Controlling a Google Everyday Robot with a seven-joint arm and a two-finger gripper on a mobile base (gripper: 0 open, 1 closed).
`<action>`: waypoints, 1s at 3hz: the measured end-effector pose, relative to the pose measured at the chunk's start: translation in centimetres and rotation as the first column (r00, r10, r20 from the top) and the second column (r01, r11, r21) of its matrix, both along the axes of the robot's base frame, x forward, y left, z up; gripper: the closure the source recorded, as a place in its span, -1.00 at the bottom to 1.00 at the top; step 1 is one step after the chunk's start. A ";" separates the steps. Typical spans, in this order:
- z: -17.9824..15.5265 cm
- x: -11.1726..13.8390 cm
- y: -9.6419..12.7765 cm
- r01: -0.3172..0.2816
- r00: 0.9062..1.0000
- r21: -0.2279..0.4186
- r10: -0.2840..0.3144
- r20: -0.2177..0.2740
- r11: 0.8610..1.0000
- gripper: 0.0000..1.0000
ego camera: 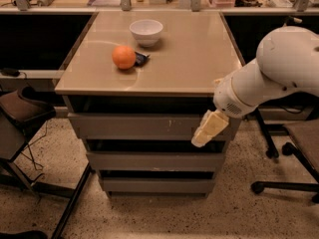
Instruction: Open top drawer
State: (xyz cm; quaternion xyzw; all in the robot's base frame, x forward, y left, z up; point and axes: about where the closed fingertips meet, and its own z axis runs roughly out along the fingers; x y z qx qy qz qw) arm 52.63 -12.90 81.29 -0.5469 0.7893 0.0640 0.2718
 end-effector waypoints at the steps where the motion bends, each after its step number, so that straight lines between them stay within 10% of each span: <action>1: 0.0 0.0 0.0 0.000 1.000 0.000 0.000 0.000 1.000 -1.00; 3: -7.2 2.4 0.5 0.129 0.989 -0.054 -0.125 0.077 0.990 -1.00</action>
Offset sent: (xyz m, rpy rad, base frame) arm 0.0437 -0.0075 -0.0744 -0.0127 -0.1970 -0.2810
